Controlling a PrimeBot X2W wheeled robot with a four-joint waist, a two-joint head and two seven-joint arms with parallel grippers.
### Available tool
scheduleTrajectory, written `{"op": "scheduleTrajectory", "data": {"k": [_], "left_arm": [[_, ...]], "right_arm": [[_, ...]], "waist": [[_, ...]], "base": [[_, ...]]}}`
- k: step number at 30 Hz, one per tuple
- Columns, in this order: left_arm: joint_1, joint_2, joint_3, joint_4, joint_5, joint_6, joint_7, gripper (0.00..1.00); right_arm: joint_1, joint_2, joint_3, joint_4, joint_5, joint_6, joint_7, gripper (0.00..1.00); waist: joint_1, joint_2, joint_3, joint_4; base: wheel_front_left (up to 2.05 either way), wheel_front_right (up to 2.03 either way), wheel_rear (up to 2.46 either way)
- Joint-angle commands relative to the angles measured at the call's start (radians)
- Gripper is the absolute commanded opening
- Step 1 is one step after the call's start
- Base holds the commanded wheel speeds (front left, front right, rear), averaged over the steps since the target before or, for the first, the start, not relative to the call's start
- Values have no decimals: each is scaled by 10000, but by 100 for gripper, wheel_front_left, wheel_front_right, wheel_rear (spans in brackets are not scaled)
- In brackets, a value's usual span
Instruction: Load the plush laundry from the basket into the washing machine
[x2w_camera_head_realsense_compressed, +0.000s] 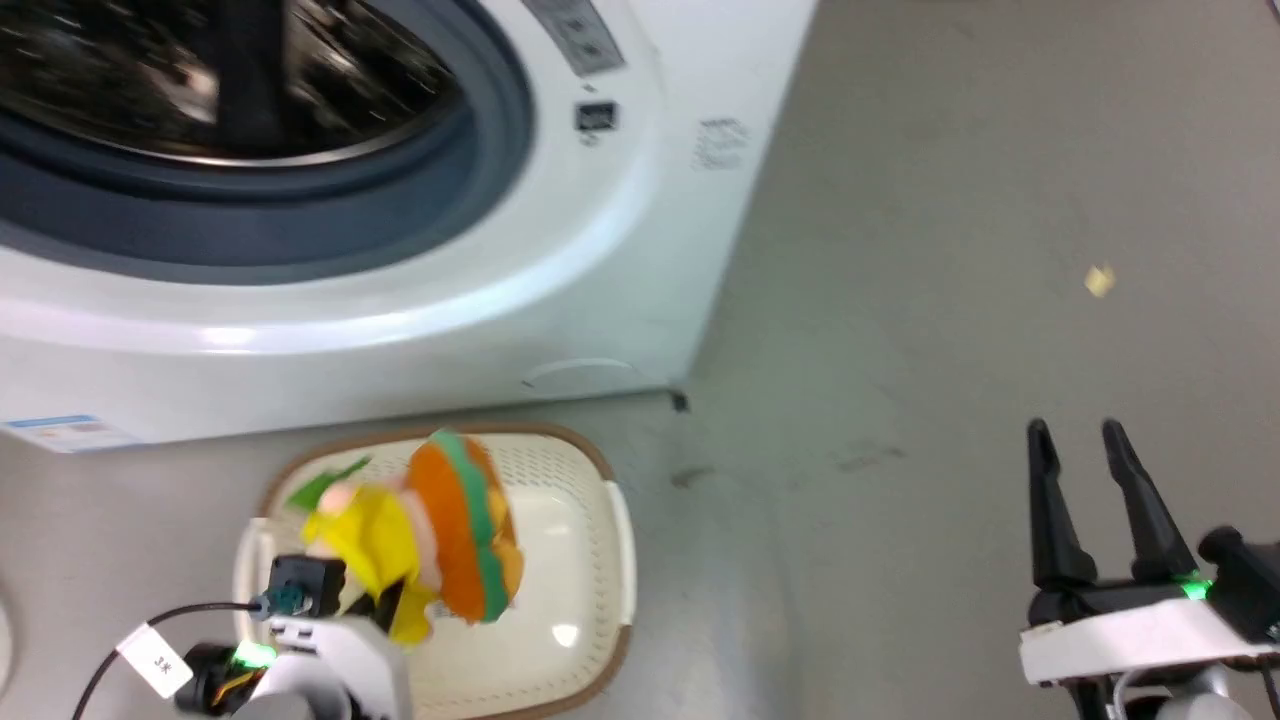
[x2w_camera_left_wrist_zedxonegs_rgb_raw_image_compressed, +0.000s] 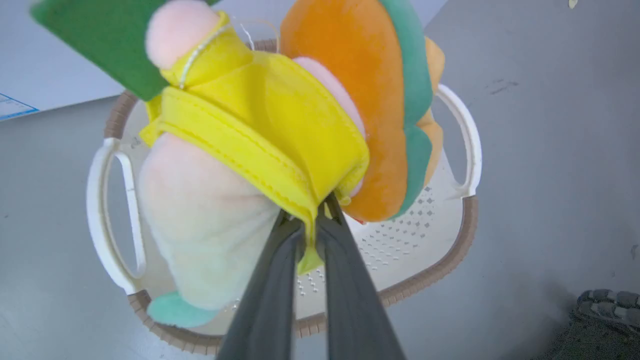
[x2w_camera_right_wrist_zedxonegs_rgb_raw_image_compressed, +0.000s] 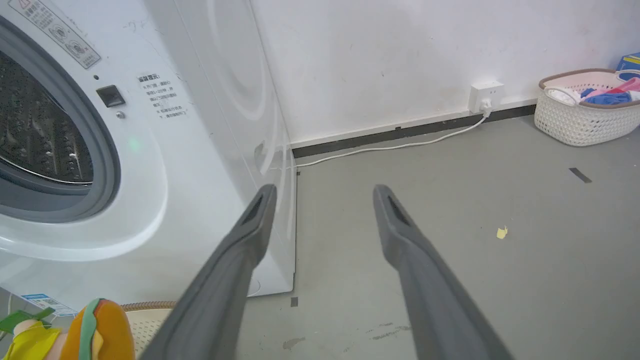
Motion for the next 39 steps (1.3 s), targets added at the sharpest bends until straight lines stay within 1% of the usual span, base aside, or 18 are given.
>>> {"op": "scheduleTrajectory", "data": {"k": [1, 2, 3, 4, 5, 7, 10, 13, 15, 18, 21, 23, 29, 31, 33, 36, 39], "left_arm": [[97, 46, 108, -321, 39, 0, -103, 0], [463, 49, 521, -1427, 222, 215, -109, 0], [463, 49, 521, -1427, 222, 215, -109, 0], [981, 32, 1084, -2593, 407, 489, -112, 0], [981, 32, 1084, -2593, 407, 489, -112, 0], [1504, -19, 1653, -3760, 680, 721, -113, 0], [2066, -260, 2626, -5423, 1031, 979, -114, 0], [2408, -516, 3472, -6871, 1447, 1104, -114, 0], [2464, -623, 3879, -7633, 1710, 1096, -115, 0], [2218, -566, 4273, -8457, 2056, 1019, -115, 0], [1602, -203, 4422, -8772, 2231, 894, -42, 0], [984, 154, 4538, -8870, 2246, 809, 310, 0], [-1365, 1509, 4863, -8629, 2162, 491, 2093, 0], [-2242, 1903, 4750, -8342, 2166, 333, 2705, 0], [-3063, 2391, 4480, -7988, 2424, 213, 3292, 0], [-4339, 2935, 4129, -7435, 2787, 104, 3832, 0], [-5528, 3224, 3856, -6714, 2814, 33, 4467, 0]], "right_arm": [[119, -8, -64, 59, 42, -7, -45, 100], [206, -8, -205, 165, 66, -7, -45, 100], [206, -8, -205, 165, 66, -7, -45, 100], [252, -8, -206, 232, 56, -7, -45, 100], [252, -8, -206, 232, 56, -7, -45, 100], [286, -8, -212, 250, 38, -7, -45, 100], [307, -8, -239, 247, 24, -7, -45, 100], [304, -8, -164, 231, 2, -7, -45, 100], [278, -8, -68, 218, -32, -7, -45, 100], [167, -8, 3, 143, -39, -7, -45, 100], [-33, -8, 29, 52, -5, -7, -45, 100], [-189, -8, 62, -22, 48, -7, -45, 100], [-718, -8, 128, -276, 330, -7, -45, 100], [-865, -8, 148, -292, 396, -7, -45, 100], [-996, -8, 187, -301, 500, -7, -45, 100], [-1175, -8, 143, -343, 830, -7, -46, 100], [-1238, -8, 196, -395, 1139, -7, -46, 100]], "waist": [[3, 0, -734, 718], [3, 0, -977, 883], [3, 0, -977, 883], [3, 0, -1147, 934], [3, 0, -1147, 934], [3, 0, -1233, 983], [3, 0, -1272, 1026], [3, 0, -1180, 987], [3, 0, -1017, 927], [3, 0, -569, 800], [3, 0, 8, 620], [3, 0, 466, 459], [3, 0, 1870, -101], [3, 0, 2251, -249], [3, 0, 2591, -417], [3, 0, 3031, -654], [3, 0, 3385, -870]], "base": [[0, 0, 0], [0, 0, 0], [0, 0, 0], [0, 0, 0], [0, 0, 0], [0, 0, 0], [0, 0, 0], [0, 0, 0], [0, 0, 0], [0, 0, 0], [0, 0, 0], [0, 0, 0], [0, 0, 0], [0, 0, 0], [0, 0, 0], [0, 0, 0], [0, 0, 0]]}}
